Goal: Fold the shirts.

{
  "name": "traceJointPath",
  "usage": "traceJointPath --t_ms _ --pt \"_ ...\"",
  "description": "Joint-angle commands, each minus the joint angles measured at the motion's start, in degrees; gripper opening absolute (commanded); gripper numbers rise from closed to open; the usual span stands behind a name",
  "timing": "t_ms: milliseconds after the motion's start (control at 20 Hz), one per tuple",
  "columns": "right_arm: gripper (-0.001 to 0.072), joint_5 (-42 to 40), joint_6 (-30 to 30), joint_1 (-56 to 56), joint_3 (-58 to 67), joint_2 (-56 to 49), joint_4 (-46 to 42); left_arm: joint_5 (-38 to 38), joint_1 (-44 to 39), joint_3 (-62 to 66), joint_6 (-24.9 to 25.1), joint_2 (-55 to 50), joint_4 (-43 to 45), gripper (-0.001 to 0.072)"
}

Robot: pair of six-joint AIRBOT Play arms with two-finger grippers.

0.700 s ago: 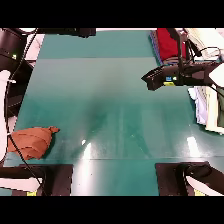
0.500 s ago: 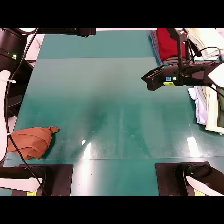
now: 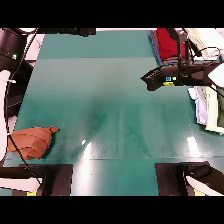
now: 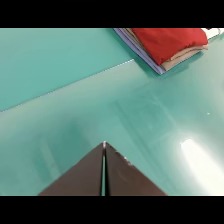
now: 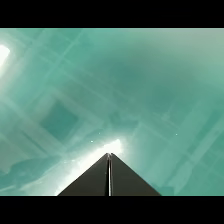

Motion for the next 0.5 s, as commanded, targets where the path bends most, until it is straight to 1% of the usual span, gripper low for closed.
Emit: traceJointPath --t_ms 0,50,200,250,350,450 --pt "0.0019 0.5 0.61 -0.02 0.04 -0.02 0.02 0.39 0.42 0.13 0.02 0.31 0.15 0.0025" --pt "0.0019 0.5 0.63 -0.02 0.04 -0.02 0.04 -3.67 1.36 0.28 0.04 1.29 0.35 0.0025" --pt "0.0019 0.96 0.66 -0.02 0.04 -0.02 0.04 -22.01 6.69 -0.83 0.07 6.45 3.78 0.0024" --pt "0.0019 1.03 0.66 -0.02 0.02 -0.02 0.09 -26.34 8.85 -3.15 0.55 8.98 5.11 0.0024" --pt "0.0019 0.96 0.66 -0.02 0.02 -0.02 0.39 -29.86 13.49 -12.26 0.44 16.13 7.98 0.0025" --pt "0.0019 1.03 0.66 -0.02 0.02 -0.02 0.39 -29.99 17.35 -25.79 0.02 25.4 9.53 0.0025"
